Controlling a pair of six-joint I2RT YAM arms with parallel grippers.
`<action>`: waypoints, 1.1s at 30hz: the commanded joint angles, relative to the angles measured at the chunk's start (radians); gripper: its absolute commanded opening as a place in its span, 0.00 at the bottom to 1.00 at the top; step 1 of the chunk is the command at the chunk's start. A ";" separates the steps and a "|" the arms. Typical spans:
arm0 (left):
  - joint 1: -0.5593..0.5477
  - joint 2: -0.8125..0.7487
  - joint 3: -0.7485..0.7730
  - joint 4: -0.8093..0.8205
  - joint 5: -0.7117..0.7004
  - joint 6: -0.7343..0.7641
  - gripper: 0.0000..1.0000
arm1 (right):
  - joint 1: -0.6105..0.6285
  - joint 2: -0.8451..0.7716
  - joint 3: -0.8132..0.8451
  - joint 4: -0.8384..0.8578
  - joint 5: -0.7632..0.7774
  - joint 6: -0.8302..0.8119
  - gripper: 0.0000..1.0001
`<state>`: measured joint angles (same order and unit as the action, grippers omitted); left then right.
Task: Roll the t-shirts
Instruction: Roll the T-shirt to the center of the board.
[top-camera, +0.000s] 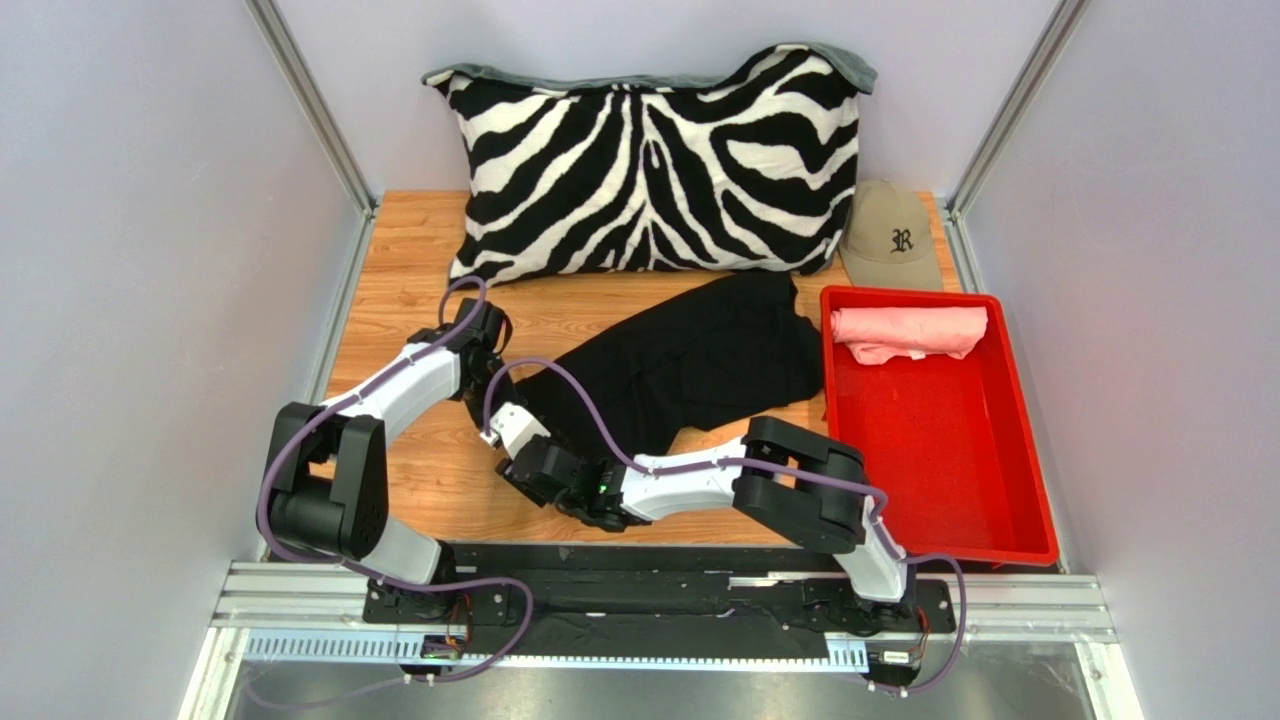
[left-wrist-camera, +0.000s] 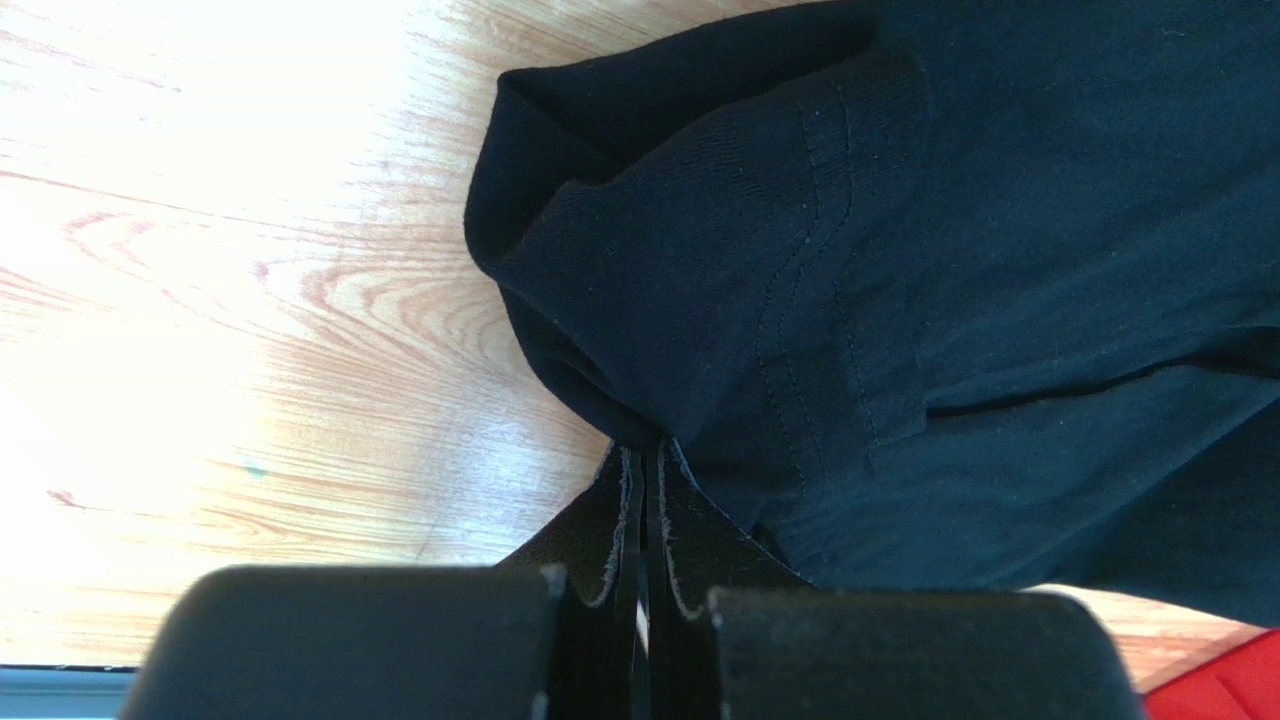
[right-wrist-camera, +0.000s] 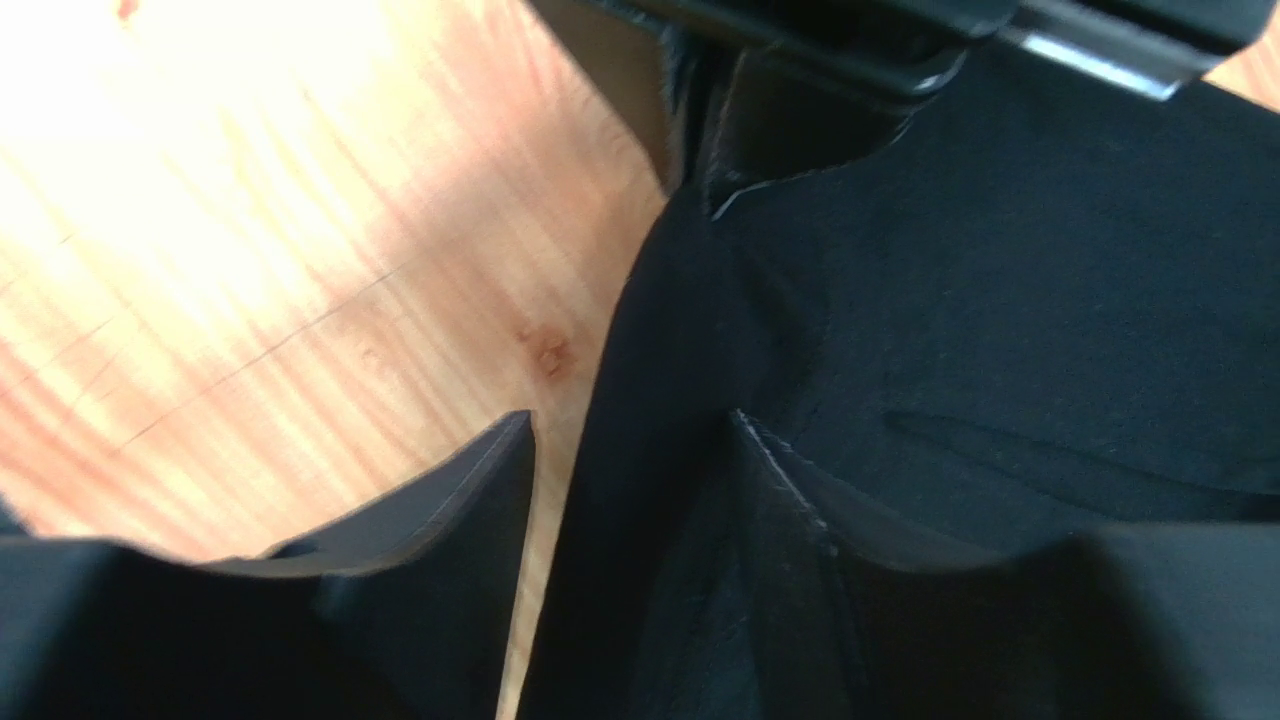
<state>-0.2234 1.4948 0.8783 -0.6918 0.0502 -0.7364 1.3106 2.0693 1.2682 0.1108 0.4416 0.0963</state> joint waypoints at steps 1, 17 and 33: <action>-0.005 0.004 0.031 -0.017 0.023 0.011 0.00 | 0.001 0.025 0.046 0.030 0.074 0.020 0.48; -0.005 -0.010 0.063 -0.014 0.014 0.020 0.29 | -0.123 -0.072 -0.081 0.087 -0.277 0.311 0.11; 0.029 -0.007 0.053 0.090 -0.009 0.011 0.49 | -0.310 -0.078 -0.224 0.314 -0.606 0.618 0.08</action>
<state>-0.2104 1.4830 0.9230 -0.6678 0.0402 -0.7265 1.0000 2.0113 1.0554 0.3656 -0.1196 0.6636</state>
